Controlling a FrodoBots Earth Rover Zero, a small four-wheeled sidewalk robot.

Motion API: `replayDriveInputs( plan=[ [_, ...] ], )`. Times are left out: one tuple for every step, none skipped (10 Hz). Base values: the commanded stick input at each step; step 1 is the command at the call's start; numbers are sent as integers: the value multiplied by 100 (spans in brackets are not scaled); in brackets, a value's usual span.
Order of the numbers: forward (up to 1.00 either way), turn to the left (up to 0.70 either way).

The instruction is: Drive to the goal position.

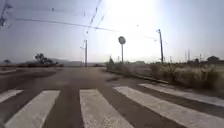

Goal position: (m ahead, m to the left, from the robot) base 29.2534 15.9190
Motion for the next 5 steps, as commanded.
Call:
replayDriveInputs(
  plan=[
    [70,0],
    [70,0],
    [70,15],
    [70,27],
    [70,27]
  ],
)
